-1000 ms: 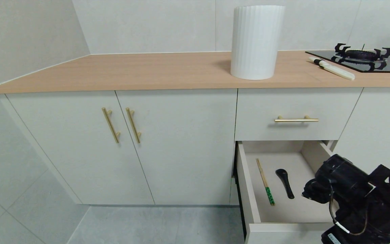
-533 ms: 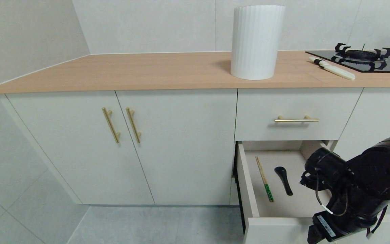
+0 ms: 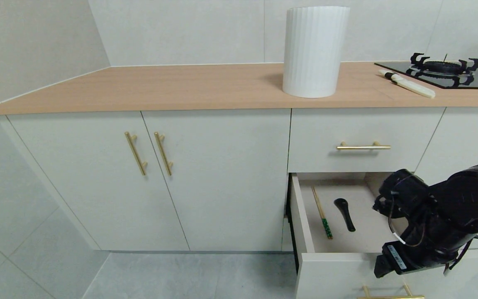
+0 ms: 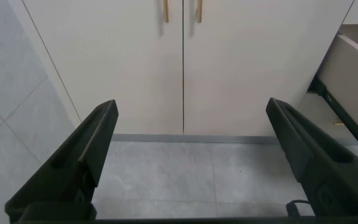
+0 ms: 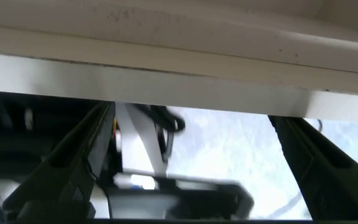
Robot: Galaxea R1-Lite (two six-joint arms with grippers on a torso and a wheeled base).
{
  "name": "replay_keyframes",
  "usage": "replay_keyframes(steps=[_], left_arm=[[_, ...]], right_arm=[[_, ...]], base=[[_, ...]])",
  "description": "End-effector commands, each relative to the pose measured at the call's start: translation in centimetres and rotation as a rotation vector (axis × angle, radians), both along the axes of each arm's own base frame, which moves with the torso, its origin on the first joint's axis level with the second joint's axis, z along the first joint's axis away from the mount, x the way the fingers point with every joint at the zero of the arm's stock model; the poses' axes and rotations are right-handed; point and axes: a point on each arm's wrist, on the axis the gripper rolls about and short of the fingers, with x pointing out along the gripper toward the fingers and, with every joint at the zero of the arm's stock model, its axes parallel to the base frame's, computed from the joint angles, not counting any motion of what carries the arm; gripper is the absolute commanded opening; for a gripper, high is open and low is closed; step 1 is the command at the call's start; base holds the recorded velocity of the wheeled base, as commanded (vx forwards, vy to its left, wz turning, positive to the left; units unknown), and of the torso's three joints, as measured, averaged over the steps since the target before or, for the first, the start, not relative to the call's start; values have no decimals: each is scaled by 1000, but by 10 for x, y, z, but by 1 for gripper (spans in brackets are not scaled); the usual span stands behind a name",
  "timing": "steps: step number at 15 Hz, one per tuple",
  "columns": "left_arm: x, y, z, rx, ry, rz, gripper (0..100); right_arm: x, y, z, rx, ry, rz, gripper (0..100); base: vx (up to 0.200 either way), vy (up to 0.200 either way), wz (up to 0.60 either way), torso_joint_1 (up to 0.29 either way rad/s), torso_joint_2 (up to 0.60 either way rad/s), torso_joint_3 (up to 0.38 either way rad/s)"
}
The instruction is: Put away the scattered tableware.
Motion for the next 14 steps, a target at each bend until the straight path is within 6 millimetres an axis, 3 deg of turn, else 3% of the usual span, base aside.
replay_keyframes(steps=[1,8,14], left_arm=[[0,0,0,1,0,1,100],[0,0,0,0,0,1,100],[0,0,0,0,0,1,100]], right_arm=[[3,-1,1,10,-34,-15,100],[17,3,-4,63,-250,-44,100],[41,12,-9,115,-386,-44,100]], base=[[0,0,0,0,0,0],[0,0,0,0,0,0],[0,0,0,0,0,0]])
